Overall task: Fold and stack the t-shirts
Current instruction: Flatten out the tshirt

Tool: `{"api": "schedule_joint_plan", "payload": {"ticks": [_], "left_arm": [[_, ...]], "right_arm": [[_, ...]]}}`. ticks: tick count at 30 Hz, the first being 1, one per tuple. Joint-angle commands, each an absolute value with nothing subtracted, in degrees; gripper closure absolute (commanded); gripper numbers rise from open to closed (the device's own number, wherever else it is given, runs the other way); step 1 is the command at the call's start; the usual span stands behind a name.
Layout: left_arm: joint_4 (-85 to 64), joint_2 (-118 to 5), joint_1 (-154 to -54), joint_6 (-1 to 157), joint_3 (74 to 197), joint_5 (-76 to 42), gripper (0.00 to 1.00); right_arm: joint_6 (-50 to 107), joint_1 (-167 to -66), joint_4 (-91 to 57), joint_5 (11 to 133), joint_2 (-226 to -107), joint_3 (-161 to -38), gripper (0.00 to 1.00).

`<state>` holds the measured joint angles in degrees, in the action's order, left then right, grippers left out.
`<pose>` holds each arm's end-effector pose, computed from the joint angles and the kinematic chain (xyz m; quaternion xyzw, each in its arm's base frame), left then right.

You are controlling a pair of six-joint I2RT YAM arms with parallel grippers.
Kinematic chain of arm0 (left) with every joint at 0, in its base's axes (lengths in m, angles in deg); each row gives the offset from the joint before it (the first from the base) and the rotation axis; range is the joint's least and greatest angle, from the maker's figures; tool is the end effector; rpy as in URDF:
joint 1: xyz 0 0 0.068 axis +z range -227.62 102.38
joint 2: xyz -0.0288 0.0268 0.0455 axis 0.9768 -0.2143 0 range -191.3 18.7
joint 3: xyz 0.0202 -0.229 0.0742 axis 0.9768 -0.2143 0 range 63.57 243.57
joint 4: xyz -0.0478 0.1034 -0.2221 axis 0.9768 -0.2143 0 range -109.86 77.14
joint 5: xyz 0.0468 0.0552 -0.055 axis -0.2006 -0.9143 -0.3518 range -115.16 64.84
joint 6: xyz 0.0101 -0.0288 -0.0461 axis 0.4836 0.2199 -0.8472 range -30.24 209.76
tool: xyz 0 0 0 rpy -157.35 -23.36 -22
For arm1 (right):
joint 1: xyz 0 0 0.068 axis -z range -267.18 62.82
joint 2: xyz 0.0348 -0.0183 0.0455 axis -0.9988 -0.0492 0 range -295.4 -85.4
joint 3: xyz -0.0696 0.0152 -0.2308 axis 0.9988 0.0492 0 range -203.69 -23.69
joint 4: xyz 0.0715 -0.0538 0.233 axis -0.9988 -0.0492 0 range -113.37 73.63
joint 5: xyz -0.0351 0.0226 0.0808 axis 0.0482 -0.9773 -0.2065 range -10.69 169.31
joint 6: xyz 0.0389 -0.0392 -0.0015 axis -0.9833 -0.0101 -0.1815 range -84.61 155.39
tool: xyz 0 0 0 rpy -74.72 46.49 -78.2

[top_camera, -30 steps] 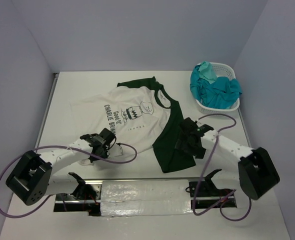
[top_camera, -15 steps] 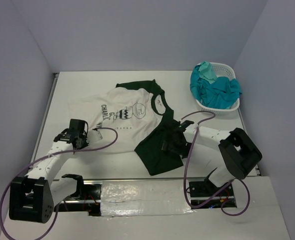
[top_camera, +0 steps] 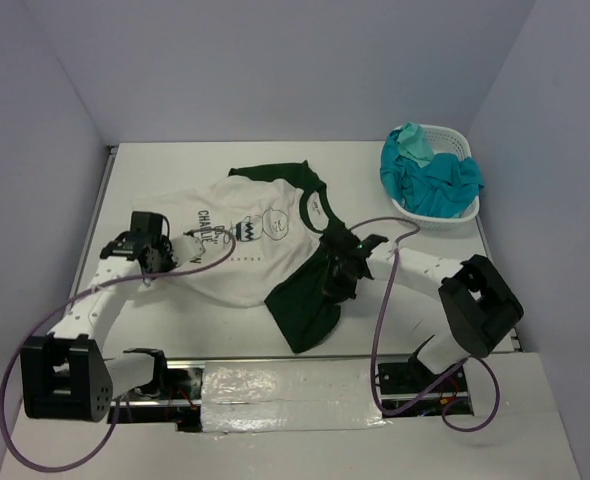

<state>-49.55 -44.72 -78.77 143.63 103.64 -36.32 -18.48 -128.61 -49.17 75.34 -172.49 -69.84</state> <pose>0.2089 0.0031 0.1876 0.4218 0.8643 0.1983 0.1889 0.1890 0.1701 0.1308 0.1024 0.9840 0.1276 0.0699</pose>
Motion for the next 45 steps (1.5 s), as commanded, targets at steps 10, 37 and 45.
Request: {"api": "schedule_joint_plan", "payload": {"ticks": [10,37,45], "left_arm": [[-47.88,-118.0,-75.6,131.4,226.83,-33.22,1.0],[-21.98,-79.67,-74.37,145.82,172.58,-16.74,1.0],[-52.62,-52.1,-74.11,170.62,126.53,-13.12,1.0]], "right_arm": [[-10.0,-92.75,-46.26,63.07,-211.78,-176.82,1.0],[18.6,-105.1,-13.19,86.33,-156.27,-99.61,1.0],[7.46,-117.14,-34.28,92.14,-129.45,-70.91,1.0]]}}
